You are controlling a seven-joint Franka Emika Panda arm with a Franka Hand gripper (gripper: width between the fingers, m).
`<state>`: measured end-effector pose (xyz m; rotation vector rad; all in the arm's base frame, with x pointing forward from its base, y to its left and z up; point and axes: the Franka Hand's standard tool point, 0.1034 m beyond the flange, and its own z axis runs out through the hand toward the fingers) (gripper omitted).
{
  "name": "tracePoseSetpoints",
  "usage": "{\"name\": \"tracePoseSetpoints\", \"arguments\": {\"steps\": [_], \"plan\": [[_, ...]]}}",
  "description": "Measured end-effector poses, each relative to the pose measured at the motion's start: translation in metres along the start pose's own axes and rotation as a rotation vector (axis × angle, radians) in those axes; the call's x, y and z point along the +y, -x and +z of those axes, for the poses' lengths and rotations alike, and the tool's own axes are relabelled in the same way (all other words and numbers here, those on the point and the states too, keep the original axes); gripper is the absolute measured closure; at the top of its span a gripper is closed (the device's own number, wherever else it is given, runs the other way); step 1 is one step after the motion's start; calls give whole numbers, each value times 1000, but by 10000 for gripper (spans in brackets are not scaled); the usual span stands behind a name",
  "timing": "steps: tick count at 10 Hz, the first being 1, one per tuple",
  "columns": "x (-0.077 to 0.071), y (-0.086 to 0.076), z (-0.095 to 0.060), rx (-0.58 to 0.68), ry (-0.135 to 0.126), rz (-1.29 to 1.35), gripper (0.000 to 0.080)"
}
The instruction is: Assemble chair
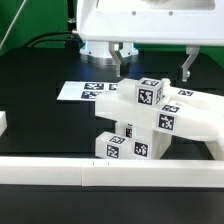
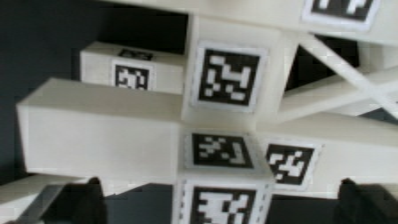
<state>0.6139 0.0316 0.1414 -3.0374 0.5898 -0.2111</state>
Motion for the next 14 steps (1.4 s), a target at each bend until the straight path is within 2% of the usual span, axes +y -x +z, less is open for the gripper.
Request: {"name": "tracePoseSetpoints", "arguments": {"steps": [4, 5, 6, 7, 9, 10, 12, 13, 14], "plan": [[1, 1, 4, -3, 5, -2, 151], [0, 5, 3, -11, -13, 30, 151], [-3, 18, -2, -31, -52, 80, 151], [-7, 42, -6, -58, -77, 93, 151], [-15, 79, -2, -86, -96, 119, 151], [-23, 96, 6, -97, -78, 128, 151], [-20, 90, 4, -91, -82, 117, 151], [-23, 94, 6, -84, -80, 127, 151], [-30, 110, 14, -61, -73, 126, 151]]}}
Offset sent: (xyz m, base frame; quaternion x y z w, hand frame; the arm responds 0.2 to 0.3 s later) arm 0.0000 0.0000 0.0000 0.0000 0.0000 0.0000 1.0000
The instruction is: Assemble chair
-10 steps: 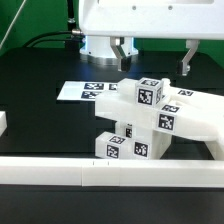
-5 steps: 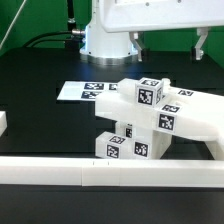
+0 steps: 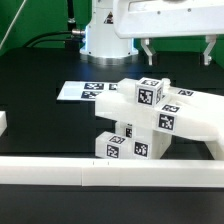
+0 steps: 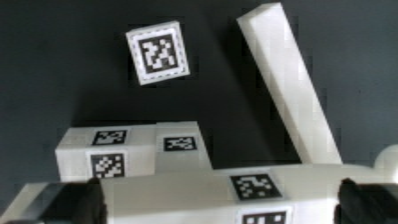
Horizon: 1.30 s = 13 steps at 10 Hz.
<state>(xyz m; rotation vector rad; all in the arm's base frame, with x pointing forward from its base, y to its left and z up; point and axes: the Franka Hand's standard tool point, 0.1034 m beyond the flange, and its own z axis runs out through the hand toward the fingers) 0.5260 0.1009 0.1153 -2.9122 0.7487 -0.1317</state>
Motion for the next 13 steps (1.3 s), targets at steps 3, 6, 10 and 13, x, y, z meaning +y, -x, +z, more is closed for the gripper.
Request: {"name": "tracePoseSetpoints", "arguments": {"steps": [3, 6, 10, 13], "plan": [[2, 30, 33, 13, 36, -38, 151], [8, 27, 41, 29, 42, -51, 151], [10, 26, 42, 30, 47, -115, 151], [19, 24, 50, 21, 65, -188, 151]]}}
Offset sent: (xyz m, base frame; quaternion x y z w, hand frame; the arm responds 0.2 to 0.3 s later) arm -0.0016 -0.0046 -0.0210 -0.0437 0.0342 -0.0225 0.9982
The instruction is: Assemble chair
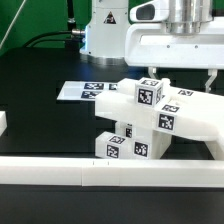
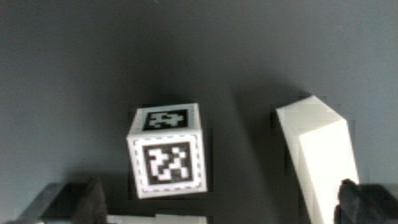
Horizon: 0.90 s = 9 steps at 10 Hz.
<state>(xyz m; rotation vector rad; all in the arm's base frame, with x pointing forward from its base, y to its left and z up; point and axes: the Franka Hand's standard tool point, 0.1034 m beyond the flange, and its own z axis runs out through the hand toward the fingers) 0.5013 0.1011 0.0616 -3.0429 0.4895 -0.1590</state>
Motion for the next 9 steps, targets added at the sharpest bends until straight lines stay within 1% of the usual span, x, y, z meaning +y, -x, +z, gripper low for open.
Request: {"name": "tracePoseSetpoints", "arguments": {"steps": [1, 2, 5, 7, 9], "plan": [[6, -4, 1, 1, 2, -10, 151], [4, -3, 1, 0, 1, -5, 151], [5, -3, 2, -1, 4, -19, 151], [11, -13, 11, 1, 18, -76, 151], [16, -16, 20, 11, 28, -77, 151]]}}
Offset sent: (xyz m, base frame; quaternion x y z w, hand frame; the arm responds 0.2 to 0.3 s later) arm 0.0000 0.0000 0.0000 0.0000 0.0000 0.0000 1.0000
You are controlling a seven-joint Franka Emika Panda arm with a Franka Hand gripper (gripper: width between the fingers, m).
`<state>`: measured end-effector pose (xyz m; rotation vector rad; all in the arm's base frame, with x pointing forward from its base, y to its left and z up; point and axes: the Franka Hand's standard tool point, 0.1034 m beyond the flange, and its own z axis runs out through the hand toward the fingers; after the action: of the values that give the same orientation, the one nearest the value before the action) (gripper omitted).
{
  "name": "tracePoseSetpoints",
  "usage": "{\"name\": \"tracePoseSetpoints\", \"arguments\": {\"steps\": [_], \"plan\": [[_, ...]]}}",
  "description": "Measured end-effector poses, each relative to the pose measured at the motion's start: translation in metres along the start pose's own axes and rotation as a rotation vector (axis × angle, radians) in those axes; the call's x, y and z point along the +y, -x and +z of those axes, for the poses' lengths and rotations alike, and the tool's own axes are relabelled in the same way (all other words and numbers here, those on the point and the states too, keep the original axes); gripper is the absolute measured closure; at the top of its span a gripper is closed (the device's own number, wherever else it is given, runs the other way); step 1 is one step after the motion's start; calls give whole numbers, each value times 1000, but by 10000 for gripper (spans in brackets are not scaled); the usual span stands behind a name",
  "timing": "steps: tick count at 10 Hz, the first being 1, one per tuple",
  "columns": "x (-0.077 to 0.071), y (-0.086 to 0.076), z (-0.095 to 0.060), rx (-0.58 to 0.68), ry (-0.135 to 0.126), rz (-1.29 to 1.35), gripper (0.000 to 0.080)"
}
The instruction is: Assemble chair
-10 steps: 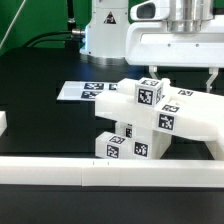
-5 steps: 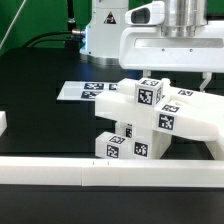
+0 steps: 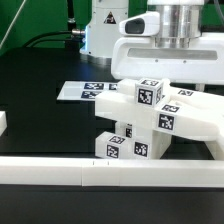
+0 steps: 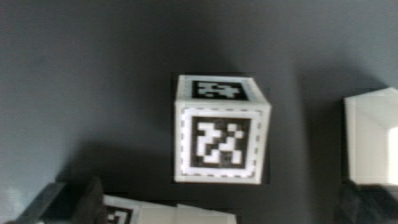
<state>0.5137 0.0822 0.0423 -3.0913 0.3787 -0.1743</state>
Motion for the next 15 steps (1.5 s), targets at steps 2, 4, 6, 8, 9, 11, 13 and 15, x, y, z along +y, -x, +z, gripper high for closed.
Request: {"name": "tracePoseSetpoints", "arguments": {"steps": [2, 4, 6, 8, 9, 11, 13, 15], "plan": [[0, 0, 0, 0, -1, 1, 151], [3, 1, 3, -5, 4, -1, 151], [3, 5, 9, -13, 11, -1, 151], [3, 6, 12, -16, 13, -1, 151], [4, 7, 14, -19, 17, -2, 151], [5, 10, 19, -25, 23, -3, 151], [5, 14, 24, -33, 29, -7, 151], [7, 18, 31, -43, 38, -6, 151]]}}
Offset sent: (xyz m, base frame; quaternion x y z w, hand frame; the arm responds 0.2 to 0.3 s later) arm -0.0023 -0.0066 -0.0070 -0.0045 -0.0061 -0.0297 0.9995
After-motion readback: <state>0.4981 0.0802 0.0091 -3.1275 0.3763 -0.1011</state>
